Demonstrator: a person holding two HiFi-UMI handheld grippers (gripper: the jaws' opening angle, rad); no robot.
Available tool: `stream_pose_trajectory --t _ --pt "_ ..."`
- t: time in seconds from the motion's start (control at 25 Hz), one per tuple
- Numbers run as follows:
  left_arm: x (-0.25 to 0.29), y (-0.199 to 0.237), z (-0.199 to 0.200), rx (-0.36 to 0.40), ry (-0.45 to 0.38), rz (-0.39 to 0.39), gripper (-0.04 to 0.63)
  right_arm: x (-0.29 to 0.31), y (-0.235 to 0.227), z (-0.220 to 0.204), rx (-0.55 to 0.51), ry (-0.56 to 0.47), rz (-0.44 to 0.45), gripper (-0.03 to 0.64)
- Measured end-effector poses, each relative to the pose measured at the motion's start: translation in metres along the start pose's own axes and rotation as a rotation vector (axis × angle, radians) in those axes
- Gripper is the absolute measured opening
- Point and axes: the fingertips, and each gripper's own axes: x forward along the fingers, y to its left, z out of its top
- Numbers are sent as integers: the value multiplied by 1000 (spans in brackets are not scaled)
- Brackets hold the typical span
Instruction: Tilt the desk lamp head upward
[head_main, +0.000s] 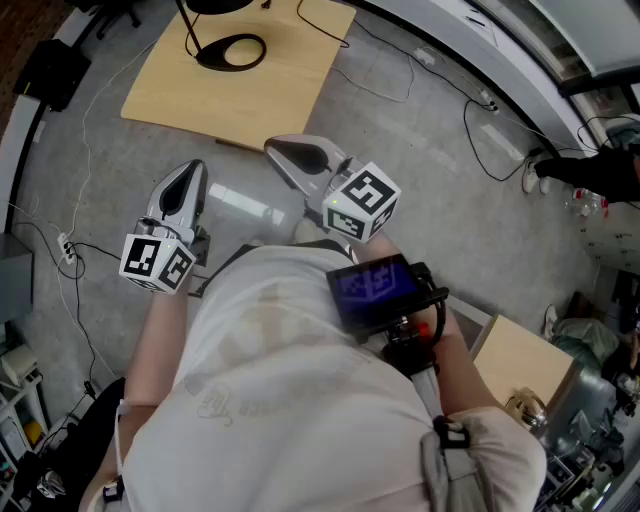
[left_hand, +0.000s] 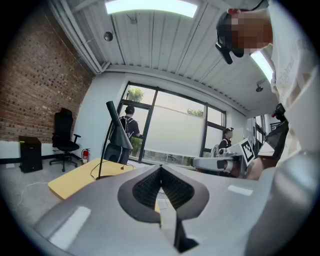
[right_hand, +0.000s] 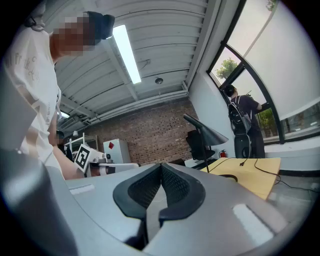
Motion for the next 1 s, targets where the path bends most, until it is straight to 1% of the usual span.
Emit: stream_pose_trajectory --t 0.12,0.2,0.28,0.36,0.52,0.72,1.0 --pt "-12 3 3 -8 -2 -2 2 1 8 1 -7 12 -26 16" --pt "-14 6 8 -7 -4 -8 2 5 7 8 1 2 -33 21" --pt "-12 7 13 -5 -8 -18 2 10 5 21 2 -18 -26 27" --pt "-13 8 15 -7 -12 -21 2 14 7 36 -19 -32 -10 30" --pt "-21 13 17 -12 -14 -9 2 21 20 55 -48 -57 23 32" --pt "-20 18 23 -3 -26 -9 2 25 24 57 -59 -49 30 33" --pt "-12 20 16 -6 -22 -10 2 24 14 51 -49 -43 18 32"
